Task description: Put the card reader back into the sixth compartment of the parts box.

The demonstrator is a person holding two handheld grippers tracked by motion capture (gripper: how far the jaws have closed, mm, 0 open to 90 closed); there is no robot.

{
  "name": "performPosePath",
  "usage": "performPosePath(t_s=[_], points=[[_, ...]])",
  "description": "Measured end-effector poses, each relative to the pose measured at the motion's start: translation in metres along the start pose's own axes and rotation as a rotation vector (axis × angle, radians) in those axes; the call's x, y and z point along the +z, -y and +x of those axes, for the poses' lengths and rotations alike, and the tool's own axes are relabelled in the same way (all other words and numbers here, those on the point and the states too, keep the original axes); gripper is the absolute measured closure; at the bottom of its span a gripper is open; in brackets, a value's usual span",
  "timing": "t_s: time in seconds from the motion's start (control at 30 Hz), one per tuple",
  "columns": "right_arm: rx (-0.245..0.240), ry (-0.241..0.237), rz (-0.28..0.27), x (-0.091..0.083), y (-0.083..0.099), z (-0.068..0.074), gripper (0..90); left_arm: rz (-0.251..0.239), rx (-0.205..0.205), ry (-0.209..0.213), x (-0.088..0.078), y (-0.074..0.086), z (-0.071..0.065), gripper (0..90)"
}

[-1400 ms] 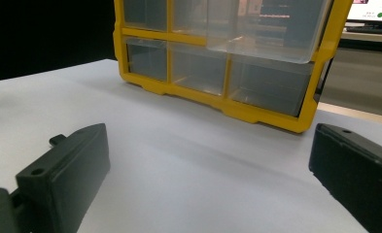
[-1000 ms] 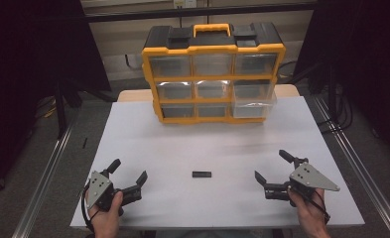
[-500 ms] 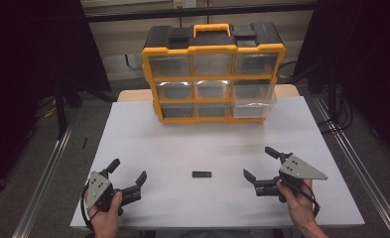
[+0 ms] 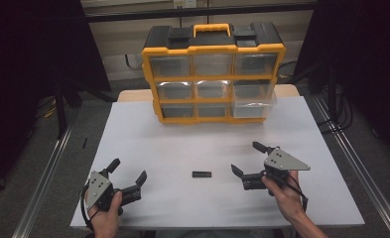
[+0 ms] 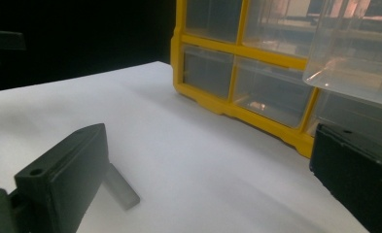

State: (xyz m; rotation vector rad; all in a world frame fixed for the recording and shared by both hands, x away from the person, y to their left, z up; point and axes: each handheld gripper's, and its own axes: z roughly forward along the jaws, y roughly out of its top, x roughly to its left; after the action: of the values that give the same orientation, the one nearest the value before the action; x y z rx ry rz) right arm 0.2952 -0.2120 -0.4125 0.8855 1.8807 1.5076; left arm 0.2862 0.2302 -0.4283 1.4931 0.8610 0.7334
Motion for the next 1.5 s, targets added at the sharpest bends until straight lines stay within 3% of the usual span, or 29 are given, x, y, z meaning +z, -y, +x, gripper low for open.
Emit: performPosePath(t_s=[0.2, 0.5, 0.73, 0.8, 0.97, 1.13, 1.3, 1.5], points=[[0.006, 0.019, 0.035, 0.015, -0.004, 0.005, 1.6, 0.002, -0.006, 0.003, 0.001, 0.0, -0.001, 2.6], [0.008, -0.047, 0.111, 0.033, -0.014, 0.011, 0.6, 0.003, -0.008, 0.006, 0.001, 0.0, 0.0, 2.6], [0.025, -0.095, 0.256, 0.049, -0.022, 0.007, 1.5, 0.004, -0.009, 0.012, 0.001, 0.0, -0.001, 2.5], [-0.009, -0.094, 0.331, 0.052, -0.026, 0.006, 2.4, 0.005, -0.002, 0.012, 0.0, 0.0, 0.0, 2.5], [0.017, -0.126, 0.359, 0.053, -0.033, -0.002, 1.9, 0.006, -0.003, 0.009, 0.0, 0.0, 0.001, 2.5], [0.036, -0.188, 0.484, 0.065, -0.029, -0.002, 2.8, 0.004, -0.009, 0.016, 0.001, 0.0, 0.0, 2.5], [0.011, -0.208, 0.545, 0.074, -0.026, -0.001, 3.4, 0.006, -0.007, 0.014, 0.001, 0.0, 0.0, 2.5], [-0.036, -0.295, 0.619, 0.086, -0.029, 0.005, 4.5, 0.006, -0.007, 0.015, 0.001, 0.0, 0.0, 2.5]])
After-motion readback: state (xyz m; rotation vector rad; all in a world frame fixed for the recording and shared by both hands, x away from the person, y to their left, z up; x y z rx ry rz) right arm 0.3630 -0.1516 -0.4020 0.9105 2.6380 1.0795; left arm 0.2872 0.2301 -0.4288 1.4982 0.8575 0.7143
